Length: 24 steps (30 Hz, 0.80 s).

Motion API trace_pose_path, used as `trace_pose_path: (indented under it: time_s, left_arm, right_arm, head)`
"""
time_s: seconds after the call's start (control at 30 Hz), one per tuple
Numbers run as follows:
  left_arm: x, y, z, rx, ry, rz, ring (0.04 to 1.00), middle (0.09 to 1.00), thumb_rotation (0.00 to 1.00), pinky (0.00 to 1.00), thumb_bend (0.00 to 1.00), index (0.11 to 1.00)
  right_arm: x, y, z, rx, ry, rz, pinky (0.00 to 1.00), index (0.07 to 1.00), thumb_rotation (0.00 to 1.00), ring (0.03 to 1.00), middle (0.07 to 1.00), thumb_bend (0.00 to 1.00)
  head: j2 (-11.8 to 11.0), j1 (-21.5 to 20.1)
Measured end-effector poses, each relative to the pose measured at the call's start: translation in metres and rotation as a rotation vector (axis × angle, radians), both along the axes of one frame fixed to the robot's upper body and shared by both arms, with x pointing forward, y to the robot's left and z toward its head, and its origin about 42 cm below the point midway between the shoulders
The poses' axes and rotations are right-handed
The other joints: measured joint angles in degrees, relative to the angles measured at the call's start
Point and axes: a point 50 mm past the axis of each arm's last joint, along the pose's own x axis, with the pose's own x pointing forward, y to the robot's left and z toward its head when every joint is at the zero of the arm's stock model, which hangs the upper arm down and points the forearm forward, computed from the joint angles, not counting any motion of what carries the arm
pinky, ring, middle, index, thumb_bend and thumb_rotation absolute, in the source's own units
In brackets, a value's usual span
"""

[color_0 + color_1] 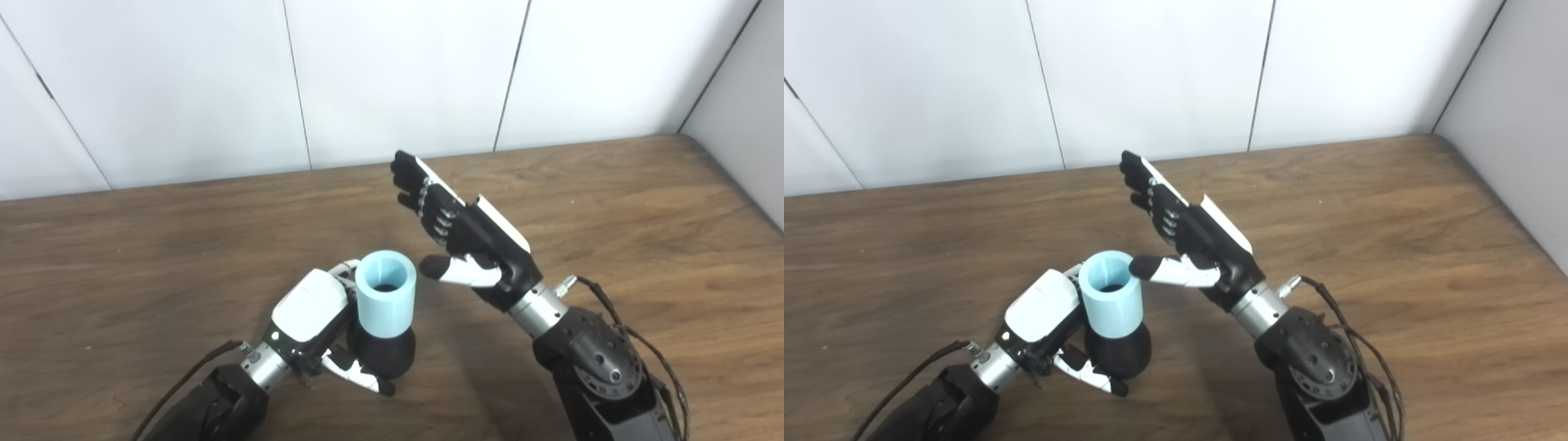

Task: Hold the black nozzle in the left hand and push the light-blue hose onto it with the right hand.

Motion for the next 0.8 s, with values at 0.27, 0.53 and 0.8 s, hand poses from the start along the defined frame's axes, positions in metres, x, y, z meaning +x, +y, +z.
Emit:
trace_pose_path:
  time_s: [0.27, 0.53, 0.8]
  left_arm:
    - [0.001, -0.001, 0.000, 0.000, 0.001, 0.000, 0.465, 0.459, 0.00, 0.85, 0.50, 0.513]
    - [0.001, -0.001, 0.000, 0.000, 0.002, 0.000, 0.466, 0.448, 0.00, 0.86, 0.50, 0.521]
    - [0.001, -0.001, 0.000, 0.000, 0.002, 0.000, 0.466, 0.446, 0.00, 0.87, 0.50, 0.521]
  right_arm:
    - [-0.019, -0.027, 0.031, -0.405, -0.364, -0.141, 0.99, 0.974, 0.88, 0.997, 0.993, 0.99]
    - [-0.052, -0.018, 0.057, -0.650, -0.485, -0.102, 0.99, 1.000, 0.86, 1.000, 1.000, 0.97]
    - [-0.064, -0.005, 0.058, -0.814, -0.527, -0.094, 0.99, 0.985, 0.86, 1.000, 1.000, 0.92]
  head:
    - [-0.1, 0.4]
    - [-0.2, 0.3]
    - [0.1, 0.4]
